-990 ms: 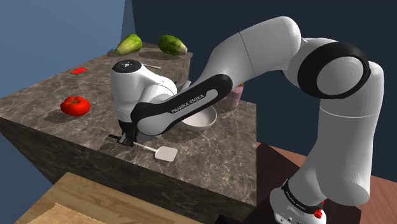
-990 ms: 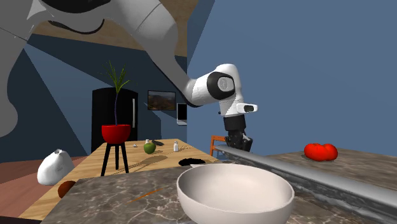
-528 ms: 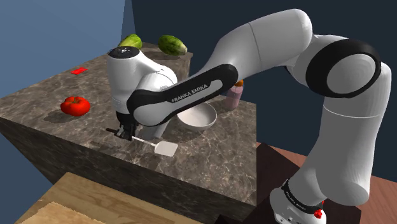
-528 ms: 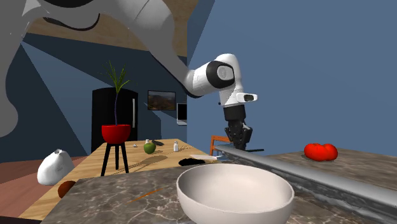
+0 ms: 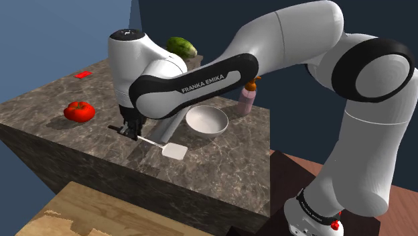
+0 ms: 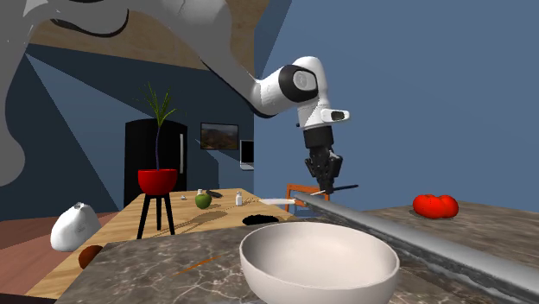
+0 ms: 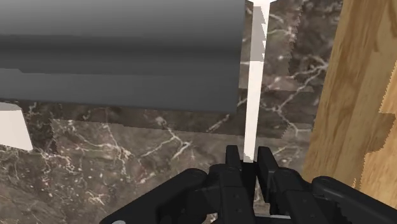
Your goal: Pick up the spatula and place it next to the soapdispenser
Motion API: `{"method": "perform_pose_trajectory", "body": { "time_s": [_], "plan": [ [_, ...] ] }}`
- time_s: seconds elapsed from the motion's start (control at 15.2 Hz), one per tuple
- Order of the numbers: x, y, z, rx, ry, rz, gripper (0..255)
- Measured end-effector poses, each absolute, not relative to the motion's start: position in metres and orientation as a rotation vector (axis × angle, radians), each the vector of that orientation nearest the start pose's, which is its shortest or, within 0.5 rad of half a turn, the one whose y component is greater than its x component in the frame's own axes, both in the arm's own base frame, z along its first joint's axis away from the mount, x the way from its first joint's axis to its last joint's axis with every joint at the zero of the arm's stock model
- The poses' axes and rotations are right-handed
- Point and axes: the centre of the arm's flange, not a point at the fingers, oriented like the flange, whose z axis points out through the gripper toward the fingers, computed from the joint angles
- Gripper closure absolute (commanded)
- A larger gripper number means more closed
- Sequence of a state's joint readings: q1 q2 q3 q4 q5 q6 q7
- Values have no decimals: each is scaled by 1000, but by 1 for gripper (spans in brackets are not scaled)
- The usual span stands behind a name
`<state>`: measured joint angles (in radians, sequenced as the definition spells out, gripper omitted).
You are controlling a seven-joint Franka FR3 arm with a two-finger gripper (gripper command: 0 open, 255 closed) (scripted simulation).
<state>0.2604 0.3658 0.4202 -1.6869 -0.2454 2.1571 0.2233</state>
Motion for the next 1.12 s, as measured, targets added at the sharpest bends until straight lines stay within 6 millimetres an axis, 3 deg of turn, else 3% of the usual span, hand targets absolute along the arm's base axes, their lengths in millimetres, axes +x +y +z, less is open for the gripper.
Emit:
{"method": "perform_pose_trajectory", "body": {
  "time_s": [1.12],
  "plan": [
    [541,390,504,-3017,-842,-245,255]
  ]
}}
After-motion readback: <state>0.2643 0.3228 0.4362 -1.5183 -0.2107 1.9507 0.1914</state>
